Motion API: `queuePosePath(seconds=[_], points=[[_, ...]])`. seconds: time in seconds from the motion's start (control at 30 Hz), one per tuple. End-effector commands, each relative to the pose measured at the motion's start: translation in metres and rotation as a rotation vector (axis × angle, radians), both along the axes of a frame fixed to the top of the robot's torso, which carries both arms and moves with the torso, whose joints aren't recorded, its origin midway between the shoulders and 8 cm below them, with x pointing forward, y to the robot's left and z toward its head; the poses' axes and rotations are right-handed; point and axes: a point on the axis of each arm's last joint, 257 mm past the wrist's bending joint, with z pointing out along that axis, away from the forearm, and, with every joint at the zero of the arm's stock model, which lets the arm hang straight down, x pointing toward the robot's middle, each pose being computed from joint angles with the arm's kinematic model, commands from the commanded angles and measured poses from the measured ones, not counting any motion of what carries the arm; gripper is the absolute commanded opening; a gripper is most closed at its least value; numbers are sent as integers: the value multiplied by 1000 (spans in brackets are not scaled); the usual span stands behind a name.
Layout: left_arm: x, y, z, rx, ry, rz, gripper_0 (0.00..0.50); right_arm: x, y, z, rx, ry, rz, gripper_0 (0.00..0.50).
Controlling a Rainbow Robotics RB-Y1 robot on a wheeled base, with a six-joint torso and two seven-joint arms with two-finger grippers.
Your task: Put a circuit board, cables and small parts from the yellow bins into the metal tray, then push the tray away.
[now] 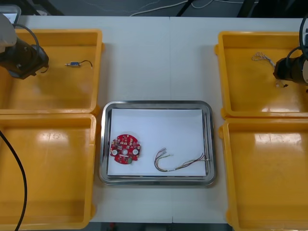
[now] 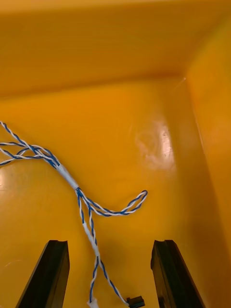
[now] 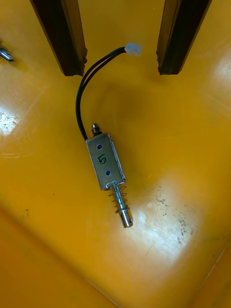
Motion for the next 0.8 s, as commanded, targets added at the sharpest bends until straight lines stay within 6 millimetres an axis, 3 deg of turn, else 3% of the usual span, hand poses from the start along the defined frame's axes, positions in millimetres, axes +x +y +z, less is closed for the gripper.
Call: queuePosePath(seconds=[0.03, 0.23, 0.53, 0.63, 0.7, 0.73, 0.8], points=[[1, -5, -5, 65, 5, -79, 429, 15, 15, 15, 63, -48, 0, 500], [0, -8, -9, 60, 9, -85, 426, 13, 14, 9, 61, -36, 2, 500], [4, -27, -17, 49, 8, -108, 409, 13, 20, 1, 56, -18, 10, 500], [5, -30, -17, 47, 5, -112, 302, 13, 21, 0, 49, -16, 16, 500], [5, -31, -18, 48, 5, -115, 203, 12, 20, -4, 49, -7, 15, 500], [5, -31, -17, 46, 5, -117, 181, 12, 21, -3, 48, -8, 16, 500], [5, -32, -18, 45, 6, -118, 58, 12, 22, -4, 52, -6, 15, 500]])
